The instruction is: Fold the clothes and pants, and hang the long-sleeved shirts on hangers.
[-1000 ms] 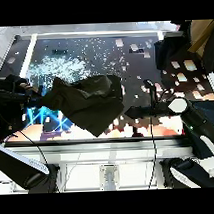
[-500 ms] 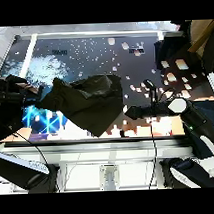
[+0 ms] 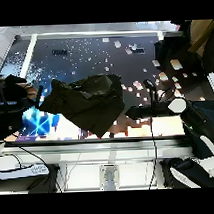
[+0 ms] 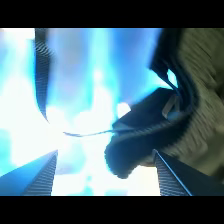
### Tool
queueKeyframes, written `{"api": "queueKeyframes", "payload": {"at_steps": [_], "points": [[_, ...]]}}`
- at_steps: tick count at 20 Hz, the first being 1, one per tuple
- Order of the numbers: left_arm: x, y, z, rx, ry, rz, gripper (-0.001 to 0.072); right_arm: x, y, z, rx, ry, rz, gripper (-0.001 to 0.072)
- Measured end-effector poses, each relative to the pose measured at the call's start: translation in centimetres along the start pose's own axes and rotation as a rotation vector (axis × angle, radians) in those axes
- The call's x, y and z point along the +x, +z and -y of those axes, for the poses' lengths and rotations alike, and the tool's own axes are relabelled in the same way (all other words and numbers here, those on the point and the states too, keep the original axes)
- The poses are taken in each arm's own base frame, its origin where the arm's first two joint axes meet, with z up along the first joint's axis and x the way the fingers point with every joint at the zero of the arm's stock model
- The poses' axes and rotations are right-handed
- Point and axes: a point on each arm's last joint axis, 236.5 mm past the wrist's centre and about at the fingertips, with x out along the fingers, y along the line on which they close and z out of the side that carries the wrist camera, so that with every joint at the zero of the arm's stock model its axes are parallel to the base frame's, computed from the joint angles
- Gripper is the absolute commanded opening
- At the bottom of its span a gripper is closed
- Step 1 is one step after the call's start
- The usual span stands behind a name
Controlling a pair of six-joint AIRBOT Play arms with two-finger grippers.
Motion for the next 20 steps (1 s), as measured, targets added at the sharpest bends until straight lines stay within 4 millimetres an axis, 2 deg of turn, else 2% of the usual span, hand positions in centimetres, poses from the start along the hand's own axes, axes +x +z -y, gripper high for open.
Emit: {"api": "queueKeyframes", "payload": {"at_steps": [3,5,7,12,17,20], "points": [[0.4,-1.1,-0.3,-0.056,0.007,-0.009,0.0695,0.0,0.3,0.2,-0.006,-0.01,0.011,0.0376],[1.3,-2.2,0.4,-0.072,-0.04,-0.021,0.069,0.0,0.7,0.5,-0.016,-0.021,0.03,0.0376],[2.1,-2.1,2.1,-0.048,-0.125,0.018,0.0597,0.0,0.9,0.7,-0.026,-0.032,0.038,0.0376],[2.7,-1.5,4.2,0.003,-0.223,0.089,0.0598,-0.1,1.1,1.5,-0.051,-0.065,0.046,0.0376],[2.5,-2.5,6.4,0.052,-0.315,0.061,0.0598,-0.1,1.2,1.8,-0.06,-0.077,0.049,0.0376],[2.6,-3.6,6.5,0.098,-0.318,0.02,0.0598,-0.1,1.5,1.9,-0.062,-0.08,0.06,0.0376]]}}
